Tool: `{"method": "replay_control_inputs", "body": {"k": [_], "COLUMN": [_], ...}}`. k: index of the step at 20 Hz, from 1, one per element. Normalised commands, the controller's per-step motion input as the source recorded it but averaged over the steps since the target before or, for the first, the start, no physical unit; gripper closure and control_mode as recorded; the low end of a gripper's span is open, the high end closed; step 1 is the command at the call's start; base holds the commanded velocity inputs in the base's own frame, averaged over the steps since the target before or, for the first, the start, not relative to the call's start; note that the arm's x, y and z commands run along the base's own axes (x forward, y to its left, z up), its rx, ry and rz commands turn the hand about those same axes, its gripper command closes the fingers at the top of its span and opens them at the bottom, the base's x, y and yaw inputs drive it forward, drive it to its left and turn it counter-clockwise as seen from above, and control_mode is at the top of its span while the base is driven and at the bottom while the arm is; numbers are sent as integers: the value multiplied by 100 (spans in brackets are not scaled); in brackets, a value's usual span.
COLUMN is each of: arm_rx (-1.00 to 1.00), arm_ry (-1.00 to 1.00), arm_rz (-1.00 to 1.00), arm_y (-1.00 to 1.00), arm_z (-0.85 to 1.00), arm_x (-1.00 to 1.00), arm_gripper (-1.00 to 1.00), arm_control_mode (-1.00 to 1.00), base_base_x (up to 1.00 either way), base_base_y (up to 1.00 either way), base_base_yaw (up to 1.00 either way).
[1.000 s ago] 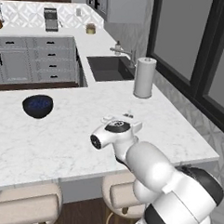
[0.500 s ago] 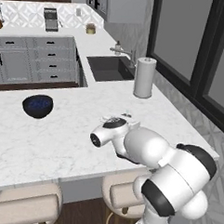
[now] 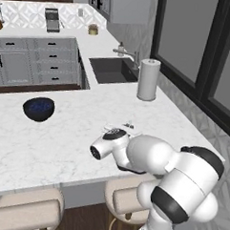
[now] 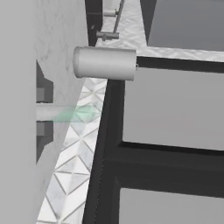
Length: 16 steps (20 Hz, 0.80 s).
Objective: Take a straw from the drawer in front and place it inside the glass cup on the dining counter.
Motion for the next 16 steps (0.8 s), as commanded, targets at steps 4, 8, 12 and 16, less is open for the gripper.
{"method": "replay_control_inputs", "body": {"k": [4,8,12,16], "arm_rx": [3,0,0,0], "arm_ry": [0,0,0,0], "arm_rz": [-1,-3,-1,0], "arm_y": [-4,-16,-11,-1], "arm_z": [-14,-7,-7,-8], "arm_x": [-20,0,0,0], "arm_gripper": [100,100,100,-100], "arm_control_mode": [-100,-100,-100,-100], "base_base_x": [0,0,0,0], "base_base_y": [0,0,0,0], "base_base_yaw": [0,0,0,0]}}
